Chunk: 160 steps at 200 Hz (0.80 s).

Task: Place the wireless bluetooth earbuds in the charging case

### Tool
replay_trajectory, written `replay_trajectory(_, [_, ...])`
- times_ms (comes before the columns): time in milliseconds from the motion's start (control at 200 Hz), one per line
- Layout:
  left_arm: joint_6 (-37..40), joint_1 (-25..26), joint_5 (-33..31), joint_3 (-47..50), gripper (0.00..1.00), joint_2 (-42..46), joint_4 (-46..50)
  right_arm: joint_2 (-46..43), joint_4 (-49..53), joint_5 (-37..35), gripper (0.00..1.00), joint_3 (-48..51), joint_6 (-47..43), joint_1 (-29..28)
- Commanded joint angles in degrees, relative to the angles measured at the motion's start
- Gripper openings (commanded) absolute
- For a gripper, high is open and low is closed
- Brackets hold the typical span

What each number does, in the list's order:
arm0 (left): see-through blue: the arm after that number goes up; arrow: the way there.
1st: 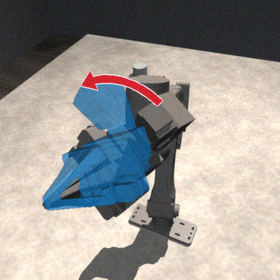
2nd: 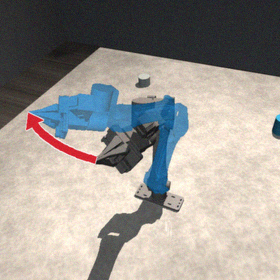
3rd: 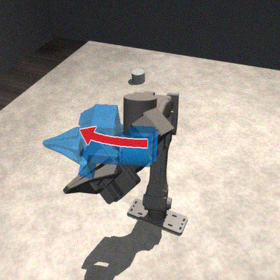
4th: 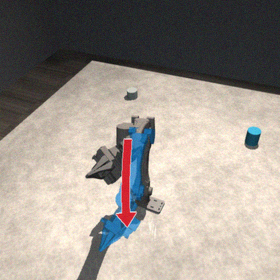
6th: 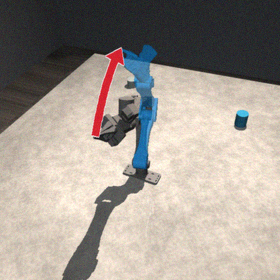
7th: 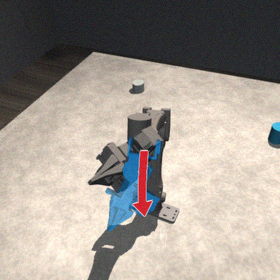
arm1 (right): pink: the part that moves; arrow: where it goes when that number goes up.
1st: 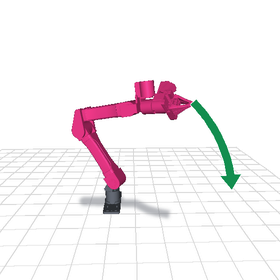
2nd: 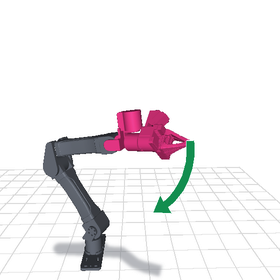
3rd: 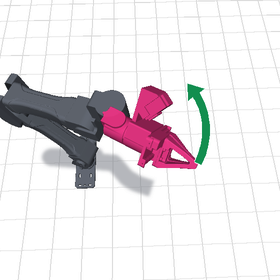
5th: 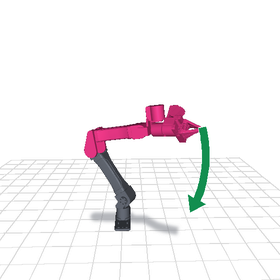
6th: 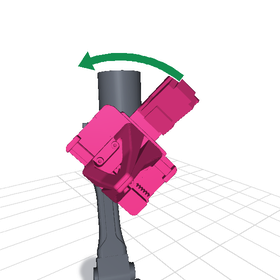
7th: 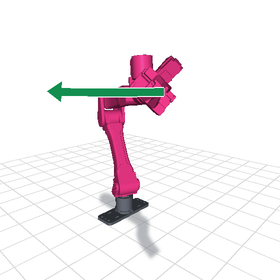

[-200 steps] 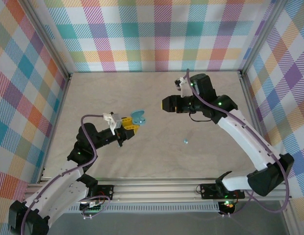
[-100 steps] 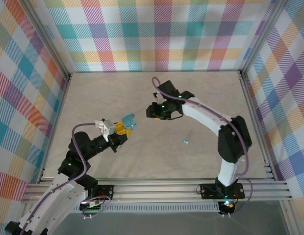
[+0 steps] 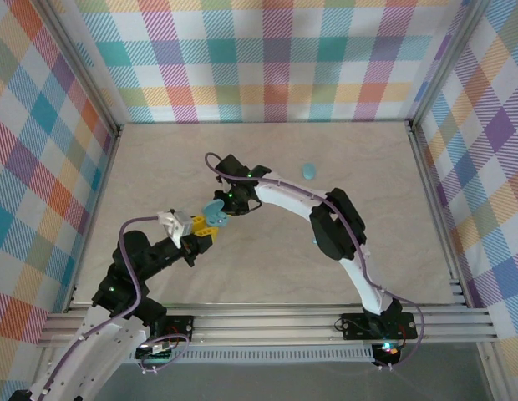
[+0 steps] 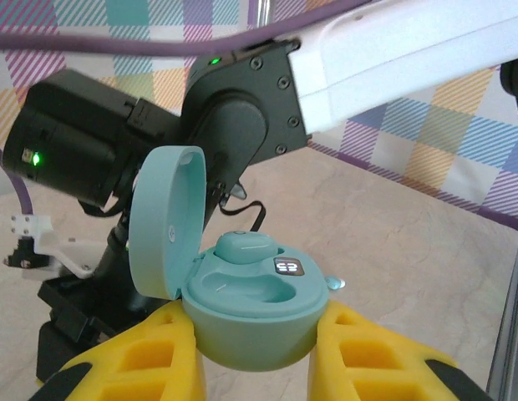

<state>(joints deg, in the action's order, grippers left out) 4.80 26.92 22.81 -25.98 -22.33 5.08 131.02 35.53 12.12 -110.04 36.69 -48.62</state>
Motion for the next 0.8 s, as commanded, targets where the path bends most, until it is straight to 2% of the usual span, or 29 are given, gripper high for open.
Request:
replay_trajectory(0, [1.0,0.3,-0.7,-2.1,0.06,1.1,1.0,1.0,1.7,-3.9,0.28,-2.4,1.6,0.4])
replay_trajectory(345, [1.4,0.3,-0.6,-2.2,0.06,1.6,1.9,5.5,4.2,-6.6,0.34,-7.4,-0.2,-0.2])
replay_trajectory(795, [1.7,0.3,-0.4,-2.3,0.06,2.6,2.9,9.5,6.5,-8.8,0.34,-11.6,-2.6,-1.1])
